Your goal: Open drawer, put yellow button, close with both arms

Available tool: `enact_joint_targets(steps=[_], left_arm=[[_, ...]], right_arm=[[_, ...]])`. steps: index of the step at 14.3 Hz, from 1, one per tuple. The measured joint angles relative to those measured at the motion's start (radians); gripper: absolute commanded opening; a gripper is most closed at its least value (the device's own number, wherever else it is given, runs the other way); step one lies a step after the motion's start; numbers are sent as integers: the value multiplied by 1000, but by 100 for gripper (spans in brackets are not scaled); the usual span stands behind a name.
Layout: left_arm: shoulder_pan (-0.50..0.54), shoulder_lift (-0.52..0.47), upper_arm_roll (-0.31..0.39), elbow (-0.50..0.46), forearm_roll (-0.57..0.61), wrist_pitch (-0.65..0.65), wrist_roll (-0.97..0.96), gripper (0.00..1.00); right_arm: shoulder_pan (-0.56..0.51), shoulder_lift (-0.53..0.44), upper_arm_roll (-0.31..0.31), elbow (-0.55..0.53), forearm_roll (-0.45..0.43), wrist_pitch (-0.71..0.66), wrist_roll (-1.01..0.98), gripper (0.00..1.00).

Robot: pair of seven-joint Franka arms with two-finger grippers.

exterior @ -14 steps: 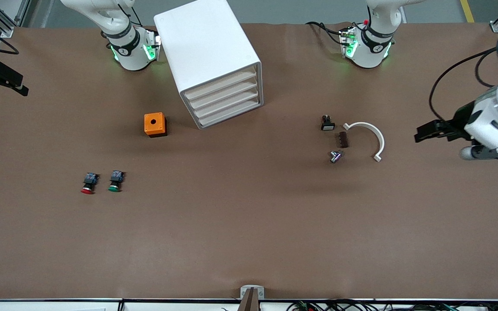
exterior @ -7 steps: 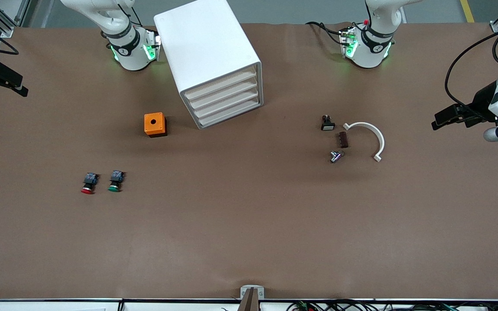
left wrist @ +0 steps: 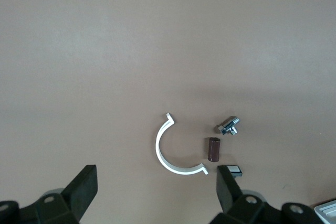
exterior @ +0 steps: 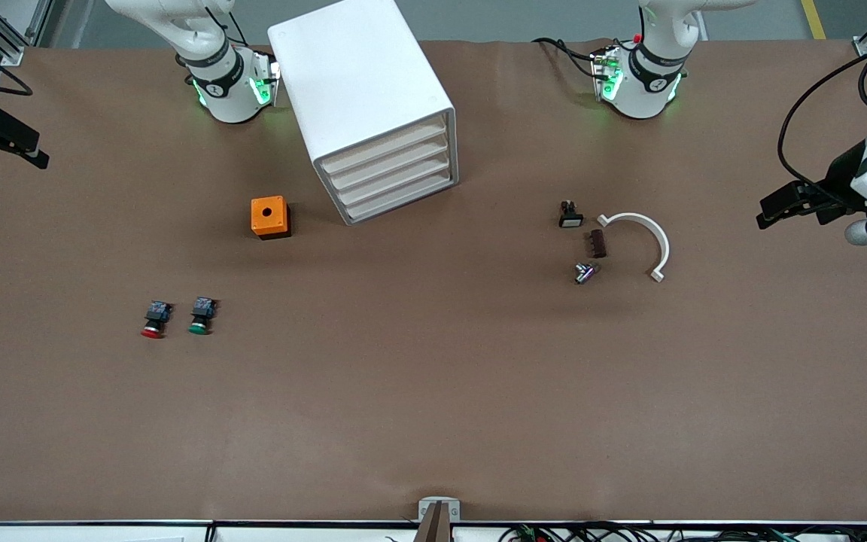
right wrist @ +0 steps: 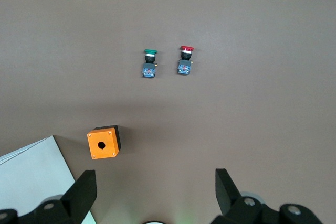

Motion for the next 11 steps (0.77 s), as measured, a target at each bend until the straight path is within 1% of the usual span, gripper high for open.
enact_joint_targets(steps=[3, 6, 8, 11], left_arm=[[1, -50, 4, 1, 0, -9, 0, 100], [1, -96, 4, 5, 0, -74, 0, 100], [1, -107, 4, 29, 0, -145, 0, 100], [0, -106, 4, 42, 0, -175, -1, 100]], right_arm=[[0, 0, 0, 0, 0, 1, 0, 100], [0, 0, 0, 0, 0, 3, 0, 100], [0, 0, 0, 0, 0, 5, 0, 100], [0, 0, 0, 0, 0, 5, 0, 100]])
